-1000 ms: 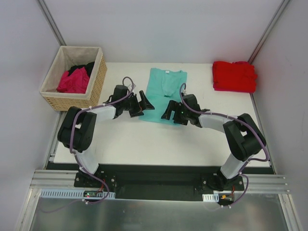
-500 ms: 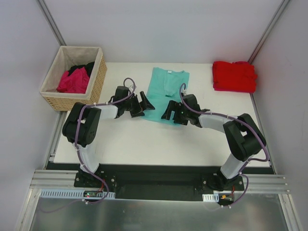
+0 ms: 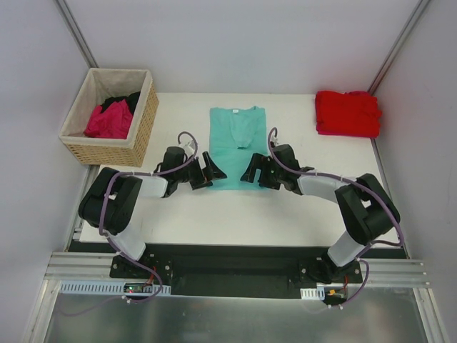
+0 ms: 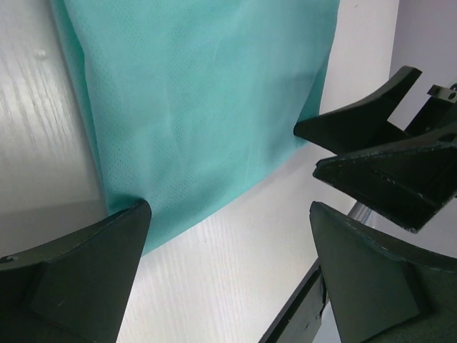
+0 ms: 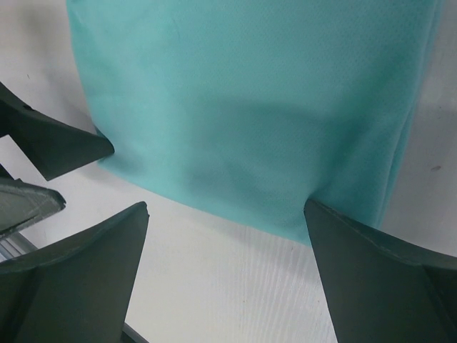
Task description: Fold and stack the t-shirts
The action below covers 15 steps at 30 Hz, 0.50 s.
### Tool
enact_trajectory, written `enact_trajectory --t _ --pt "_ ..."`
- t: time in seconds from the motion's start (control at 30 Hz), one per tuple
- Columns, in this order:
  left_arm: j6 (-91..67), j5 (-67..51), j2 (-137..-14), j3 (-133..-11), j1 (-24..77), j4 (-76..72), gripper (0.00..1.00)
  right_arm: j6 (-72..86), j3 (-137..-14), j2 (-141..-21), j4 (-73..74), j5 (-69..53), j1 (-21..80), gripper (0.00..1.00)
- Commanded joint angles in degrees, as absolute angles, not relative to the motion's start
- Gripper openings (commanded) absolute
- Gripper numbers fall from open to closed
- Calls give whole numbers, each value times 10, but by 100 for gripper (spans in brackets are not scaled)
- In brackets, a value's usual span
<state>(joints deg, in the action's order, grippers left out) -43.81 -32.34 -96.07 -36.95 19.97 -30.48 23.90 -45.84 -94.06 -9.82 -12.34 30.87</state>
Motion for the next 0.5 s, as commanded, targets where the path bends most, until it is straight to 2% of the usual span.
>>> enact_trajectory --t 0.0,0.33,0.47 --pt "-441 -295 -946 -303 221 -274 97 232 -420 -940 -27 -100 323 97" --pt "-496 -244 -897 -229 316 -306 97 265 -359 -886 -14 -52 403 97" --pt "-504 -236 -870 -202 324 -311 97 282 -332 -861 -13 -37 424 97"
